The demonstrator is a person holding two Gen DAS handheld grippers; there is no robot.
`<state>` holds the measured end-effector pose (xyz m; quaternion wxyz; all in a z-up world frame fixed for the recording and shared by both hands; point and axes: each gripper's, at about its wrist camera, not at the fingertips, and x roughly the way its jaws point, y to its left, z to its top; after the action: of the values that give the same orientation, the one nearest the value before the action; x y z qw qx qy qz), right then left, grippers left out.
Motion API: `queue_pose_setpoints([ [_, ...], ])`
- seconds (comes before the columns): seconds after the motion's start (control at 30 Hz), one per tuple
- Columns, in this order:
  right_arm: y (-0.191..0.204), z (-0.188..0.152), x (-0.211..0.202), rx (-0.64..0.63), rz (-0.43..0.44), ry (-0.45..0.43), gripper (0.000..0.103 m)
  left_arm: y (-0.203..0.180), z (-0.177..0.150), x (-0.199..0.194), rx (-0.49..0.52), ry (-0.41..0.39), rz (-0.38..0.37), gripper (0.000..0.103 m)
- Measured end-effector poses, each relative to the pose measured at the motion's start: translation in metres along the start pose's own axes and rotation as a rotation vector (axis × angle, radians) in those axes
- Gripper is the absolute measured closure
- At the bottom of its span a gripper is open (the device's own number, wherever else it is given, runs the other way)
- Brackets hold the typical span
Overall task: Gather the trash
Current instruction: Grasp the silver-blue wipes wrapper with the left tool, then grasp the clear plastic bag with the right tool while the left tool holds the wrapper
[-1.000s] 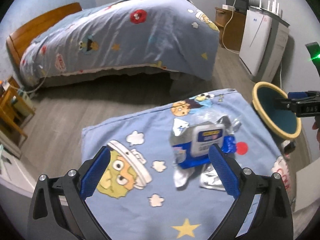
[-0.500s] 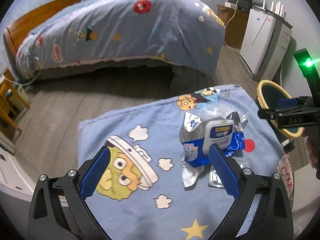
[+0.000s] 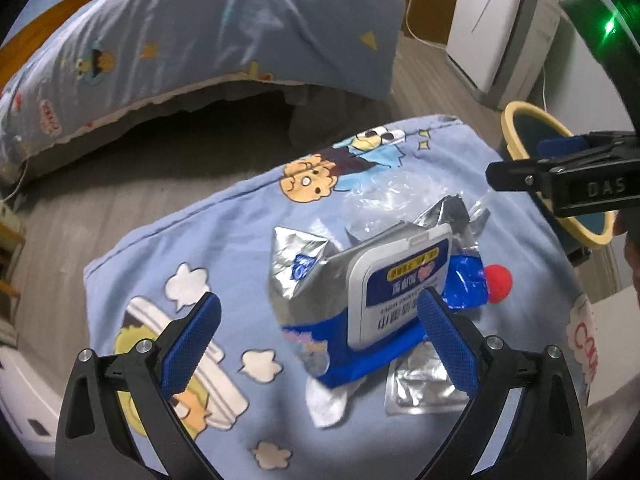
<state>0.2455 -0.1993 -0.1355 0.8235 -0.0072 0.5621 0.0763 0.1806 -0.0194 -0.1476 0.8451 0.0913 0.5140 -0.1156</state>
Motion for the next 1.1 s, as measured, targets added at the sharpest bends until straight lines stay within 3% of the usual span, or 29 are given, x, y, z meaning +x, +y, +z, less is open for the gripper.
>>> queue_pose_setpoints([
  [0.1,-0.003,0.004,0.005,0.007,0.004,0.005,0.006,-0.001,0.004,0.012,0.003,0.018,-0.022,0.006],
  [0.2,-0.004,0.006,0.01,0.01,0.01,0.012,0.006,0.002,0.006,0.014,-0.029,0.022,-0.093,0.009],
  [0.27,-0.002,0.007,0.013,0.005,0.009,0.019,0.006,0.003,0.007,0.013,-0.038,0.027,-0.137,0.02],
  [0.3,-0.002,0.008,0.015,0.003,0.007,0.022,0.006,0.002,0.008,0.012,-0.034,0.031,-0.141,0.032],
  [0.63,-0.004,0.014,0.018,0.041,0.009,0.014,0.006,-0.003,0.017,-0.019,0.021,-0.013,-0.258,0.06],
  [0.8,-0.01,0.02,0.011,0.075,0.02,-0.012,0.006,-0.014,0.026,-0.044,0.092,-0.066,-0.28,0.064],
  [0.83,-0.012,0.021,0.01,0.087,0.027,-0.017,0.006,-0.015,0.028,-0.05,0.106,-0.075,-0.292,0.077],
  [0.97,-0.022,0.025,0.003,0.128,0.024,-0.047,0.006,-0.01,0.036,-0.07,0.143,-0.111,-0.255,0.077],
  [1.1,-0.026,0.026,0.005,0.158,0.035,-0.045,0.006,0.008,0.041,-0.084,0.095,-0.141,-0.241,0.078],
])
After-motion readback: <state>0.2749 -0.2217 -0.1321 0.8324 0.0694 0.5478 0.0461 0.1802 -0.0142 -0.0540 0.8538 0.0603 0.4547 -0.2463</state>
